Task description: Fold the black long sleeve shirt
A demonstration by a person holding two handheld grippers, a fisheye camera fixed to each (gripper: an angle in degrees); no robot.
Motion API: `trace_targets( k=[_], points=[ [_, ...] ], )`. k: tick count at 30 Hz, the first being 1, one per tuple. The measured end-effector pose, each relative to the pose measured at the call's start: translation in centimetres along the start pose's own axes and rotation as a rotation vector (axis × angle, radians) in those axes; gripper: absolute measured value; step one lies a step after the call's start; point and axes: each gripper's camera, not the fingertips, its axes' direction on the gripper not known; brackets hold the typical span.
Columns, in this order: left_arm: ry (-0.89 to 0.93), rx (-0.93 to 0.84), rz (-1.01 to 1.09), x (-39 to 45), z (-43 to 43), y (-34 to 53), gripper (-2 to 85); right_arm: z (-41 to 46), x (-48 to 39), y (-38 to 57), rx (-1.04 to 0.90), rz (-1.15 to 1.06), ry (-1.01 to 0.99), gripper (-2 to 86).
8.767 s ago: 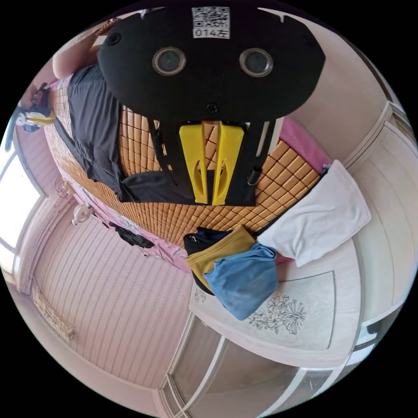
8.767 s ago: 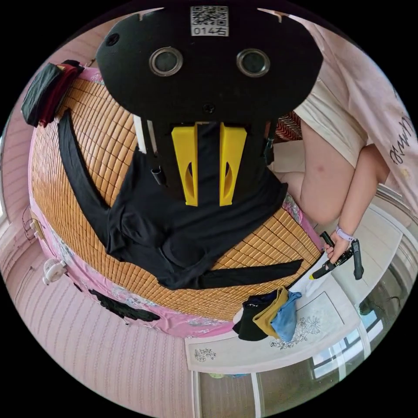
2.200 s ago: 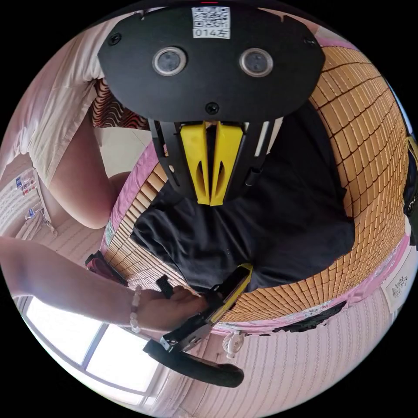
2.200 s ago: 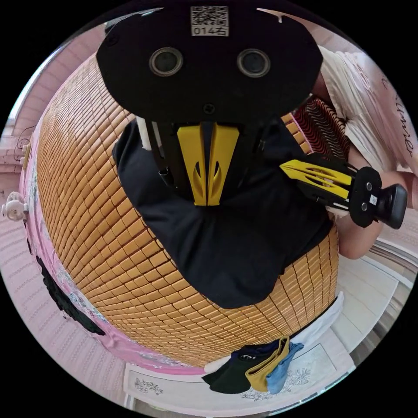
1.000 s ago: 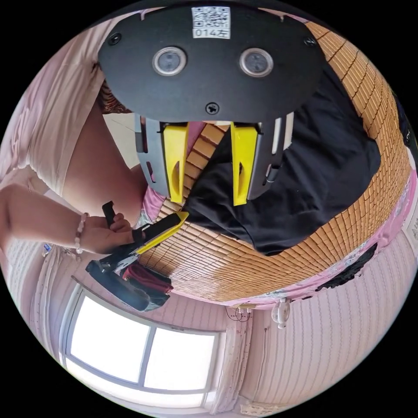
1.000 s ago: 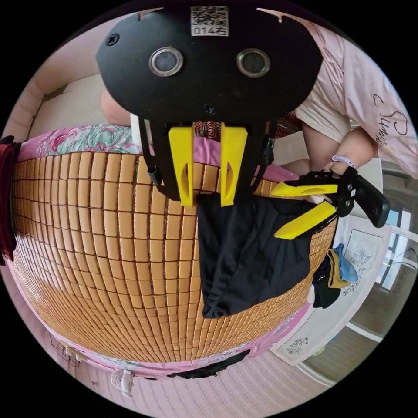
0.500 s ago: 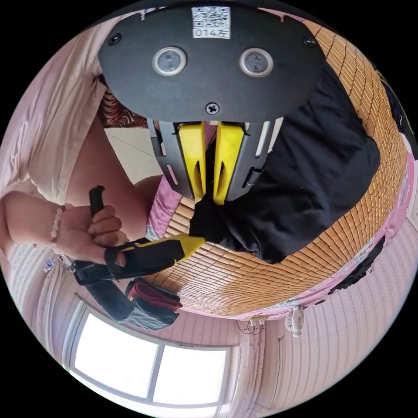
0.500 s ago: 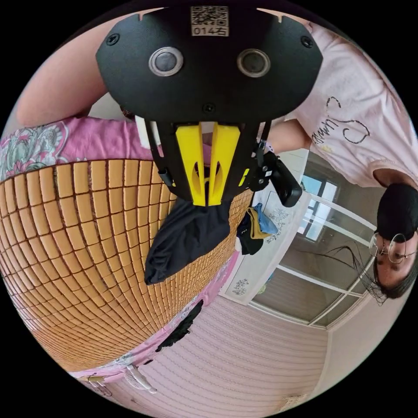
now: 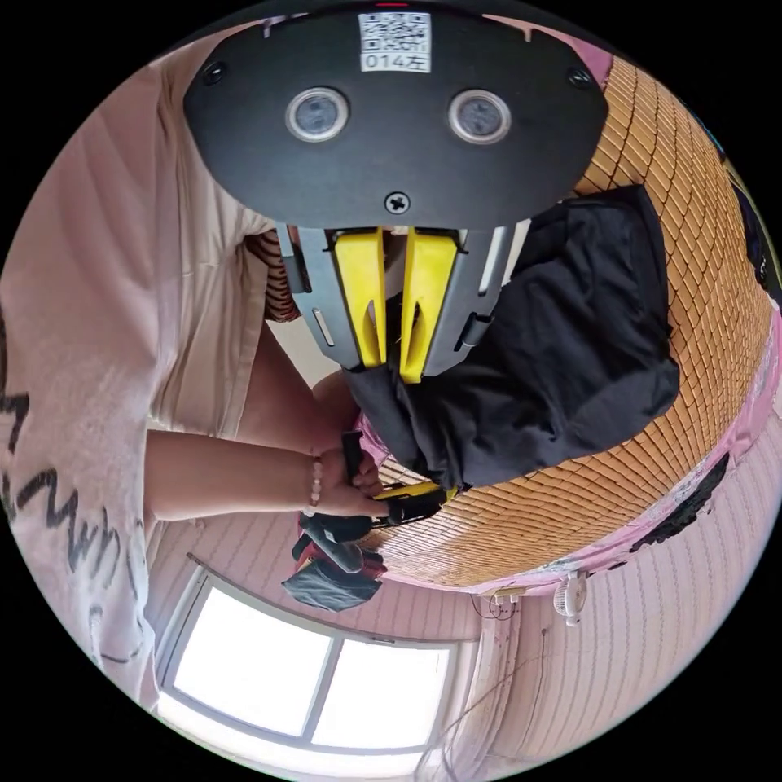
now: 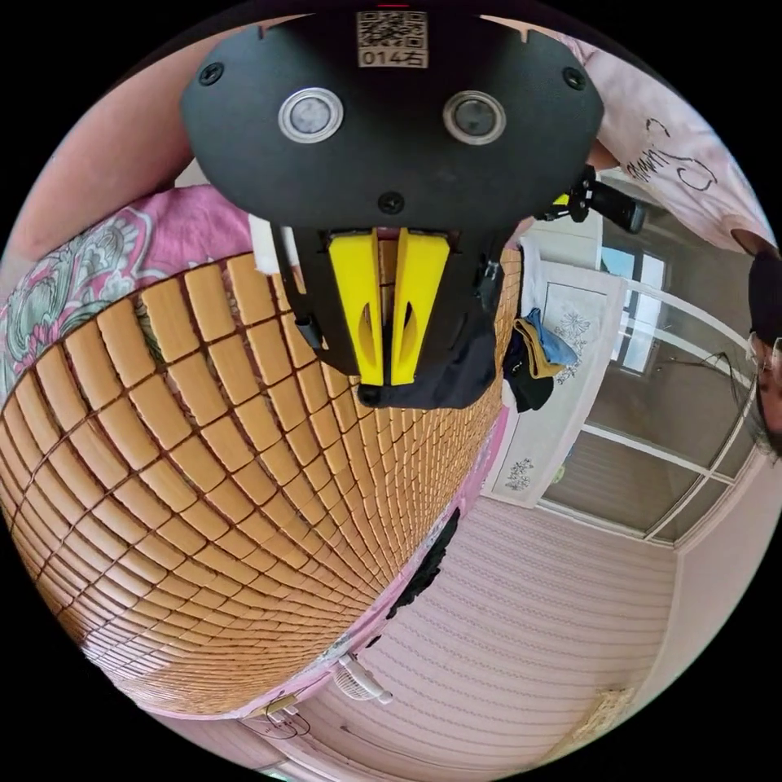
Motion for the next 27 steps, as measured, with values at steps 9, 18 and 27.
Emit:
trace_targets(
  k=[9, 18, 27],
  points=[
    [0.109, 0.351, -0.168, -3.1, -5.5, -0.3, -0.1, -8.1, -10.1, -5.3, 0.104, -0.347, -0.096, 1.6],
    [-0.012, 0.219, -0.740, -13.3, -3.9, 7.0, 5.4, 9.6, -14.9, -10.0, -0.161, -0.382, 0.154, 8.2],
    [-0.101, 0.237, -0.794, -16.5, -3.9, 7.4, 9.5, 11.8, -16.4, -13.1, -0.335, -0.653, 0.304, 14.3]
  ],
)
